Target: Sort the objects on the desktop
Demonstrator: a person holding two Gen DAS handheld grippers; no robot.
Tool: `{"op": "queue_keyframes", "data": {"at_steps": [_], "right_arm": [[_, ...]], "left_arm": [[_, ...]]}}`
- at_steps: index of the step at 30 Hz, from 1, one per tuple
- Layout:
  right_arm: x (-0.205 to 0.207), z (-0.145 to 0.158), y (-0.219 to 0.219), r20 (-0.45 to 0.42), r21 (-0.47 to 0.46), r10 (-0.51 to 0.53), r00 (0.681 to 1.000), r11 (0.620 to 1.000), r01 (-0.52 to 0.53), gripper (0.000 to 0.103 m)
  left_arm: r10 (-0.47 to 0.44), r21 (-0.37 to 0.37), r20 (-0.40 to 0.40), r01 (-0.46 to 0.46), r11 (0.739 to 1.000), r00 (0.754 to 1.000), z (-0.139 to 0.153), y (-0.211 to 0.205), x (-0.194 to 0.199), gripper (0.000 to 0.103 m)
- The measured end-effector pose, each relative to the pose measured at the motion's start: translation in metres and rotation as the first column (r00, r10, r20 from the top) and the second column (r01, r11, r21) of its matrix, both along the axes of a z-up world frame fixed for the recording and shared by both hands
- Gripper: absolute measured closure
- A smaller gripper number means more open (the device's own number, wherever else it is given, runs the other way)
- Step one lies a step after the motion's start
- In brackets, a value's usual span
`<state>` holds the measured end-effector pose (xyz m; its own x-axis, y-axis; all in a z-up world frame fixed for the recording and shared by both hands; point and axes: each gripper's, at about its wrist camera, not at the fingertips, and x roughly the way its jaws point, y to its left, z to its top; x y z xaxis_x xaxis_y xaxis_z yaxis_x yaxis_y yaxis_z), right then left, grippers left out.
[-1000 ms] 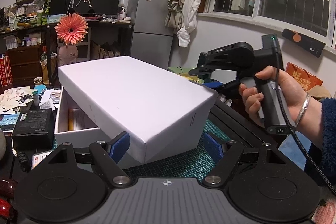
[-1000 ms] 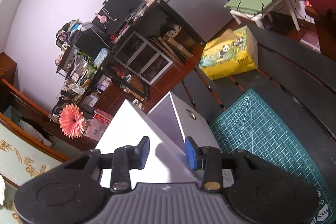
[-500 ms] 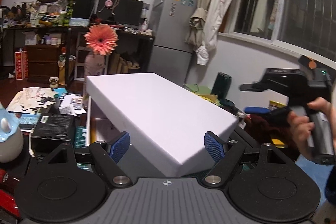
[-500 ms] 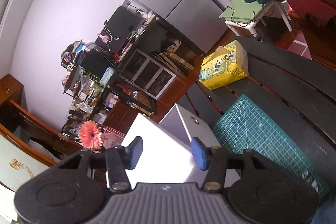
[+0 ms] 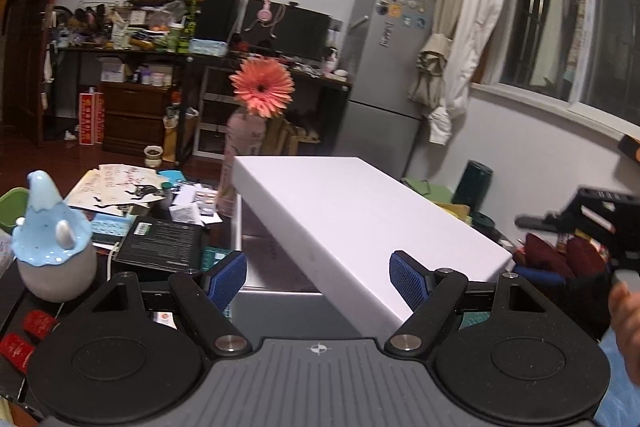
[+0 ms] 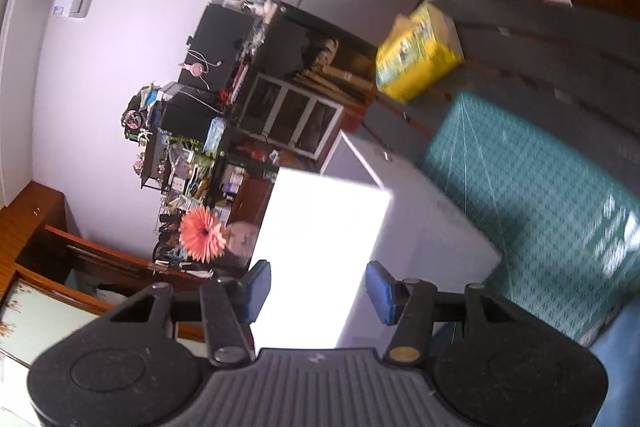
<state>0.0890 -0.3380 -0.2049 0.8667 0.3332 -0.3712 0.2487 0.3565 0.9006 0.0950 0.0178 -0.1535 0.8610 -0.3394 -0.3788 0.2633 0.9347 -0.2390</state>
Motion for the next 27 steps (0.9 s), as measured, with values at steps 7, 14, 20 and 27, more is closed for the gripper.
{"op": "queue_keyframes", "data": {"at_steps": [7, 14, 20, 27], "right_arm": [[-0.004, -0.014, 0.041, -0.033, 0.021, 0.096, 0.995, 0.995, -0.095, 0.051], [-0.002, -0.027, 0.073, -0.076, 0.032, 0.175, 0.982, 0.984, -0.173, 0.051], [0.004, -0.038, 0.093, -0.076, 0.072, 0.207, 0.975, 0.977, -0.202, 0.05], [0.011, -0.052, 0.1, -0.052, 0.135, 0.205, 0.977, 0.971, -0.197, 0.05]], "left_arm": [[0.047, -0.047, -0.035, -0.049, 0.998, 0.998, -0.002, 0.013, 0.005, 0.025], [0.079, -0.086, -0.064, -0.085, 0.993, 0.995, -0.003, 0.021, 0.01, 0.025], [0.086, -0.074, -0.059, -0.09, 0.993, 0.995, -0.003, 0.02, 0.01, 0.025], [0.089, -0.072, -0.069, -0.094, 0.993, 0.994, -0.005, 0.02, 0.011, 0.025]]}}
